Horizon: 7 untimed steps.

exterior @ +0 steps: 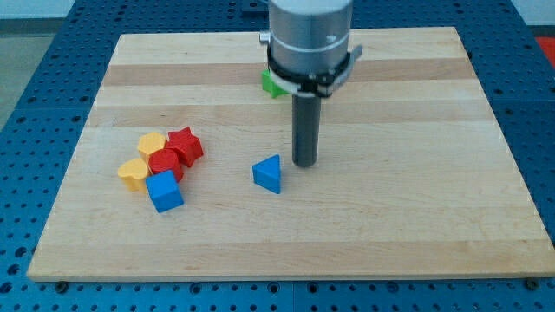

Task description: Push the blue triangle into the red blocks

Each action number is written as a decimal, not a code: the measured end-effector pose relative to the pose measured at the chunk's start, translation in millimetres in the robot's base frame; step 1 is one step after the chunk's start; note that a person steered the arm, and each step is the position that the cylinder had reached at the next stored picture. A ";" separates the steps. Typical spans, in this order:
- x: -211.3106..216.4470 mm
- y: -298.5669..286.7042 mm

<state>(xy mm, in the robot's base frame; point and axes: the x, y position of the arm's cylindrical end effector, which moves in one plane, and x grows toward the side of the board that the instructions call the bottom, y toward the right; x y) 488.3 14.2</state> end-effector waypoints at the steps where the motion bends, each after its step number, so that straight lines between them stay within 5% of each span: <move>1: 28.2 -57.0; 2: 28.2 -100.9; 5: -2.6 -38.7; 7: 19.3 -127.5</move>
